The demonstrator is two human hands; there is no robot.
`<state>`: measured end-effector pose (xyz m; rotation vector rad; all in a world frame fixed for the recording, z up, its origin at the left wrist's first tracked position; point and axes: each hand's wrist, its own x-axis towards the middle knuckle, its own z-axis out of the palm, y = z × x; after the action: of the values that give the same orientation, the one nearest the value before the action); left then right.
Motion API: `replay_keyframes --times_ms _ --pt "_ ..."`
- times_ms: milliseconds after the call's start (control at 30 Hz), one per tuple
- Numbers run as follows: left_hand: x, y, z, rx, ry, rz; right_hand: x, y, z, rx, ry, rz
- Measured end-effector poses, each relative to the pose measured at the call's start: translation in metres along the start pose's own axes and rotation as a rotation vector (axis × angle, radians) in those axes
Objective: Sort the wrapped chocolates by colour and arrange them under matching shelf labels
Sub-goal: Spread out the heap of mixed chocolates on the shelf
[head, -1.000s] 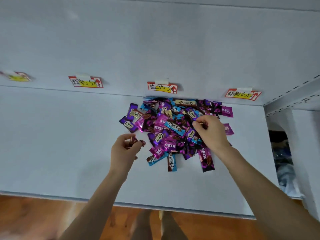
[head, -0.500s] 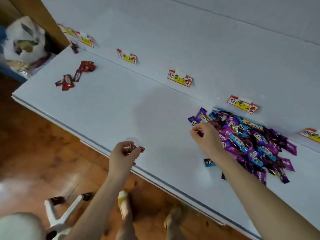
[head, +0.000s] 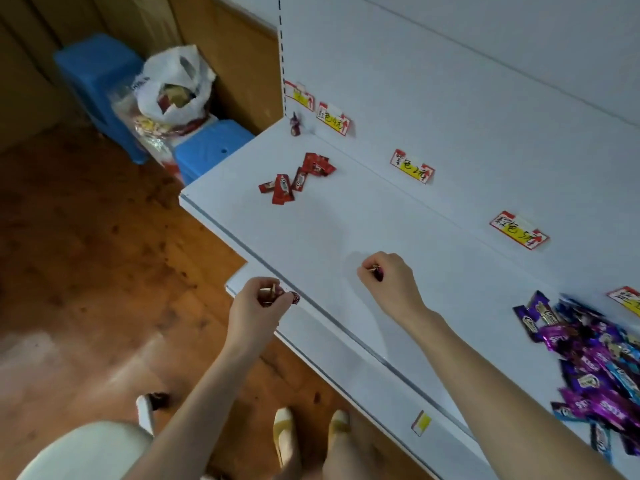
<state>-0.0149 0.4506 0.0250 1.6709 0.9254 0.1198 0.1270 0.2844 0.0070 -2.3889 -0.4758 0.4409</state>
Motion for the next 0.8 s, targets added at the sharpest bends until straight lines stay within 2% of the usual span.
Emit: replay_keyframes --times_ms 233,533,800 --pt "0.067 0.013 -0.047 -0.011 0.083 -0.015 0.083 -0.064 0.038 -0.015 -0.061 -0.079" --pt "0.188 0.057 -0.071 0.0 0.118 -0.033 0.209 -0.12 0.062 0.021 -0.078 -0.114" --pt "0.305 0.085 -0.068 0.123 0.025 0.001 0.302 -0.147 0.087 0.051 -0.031 -0.002"
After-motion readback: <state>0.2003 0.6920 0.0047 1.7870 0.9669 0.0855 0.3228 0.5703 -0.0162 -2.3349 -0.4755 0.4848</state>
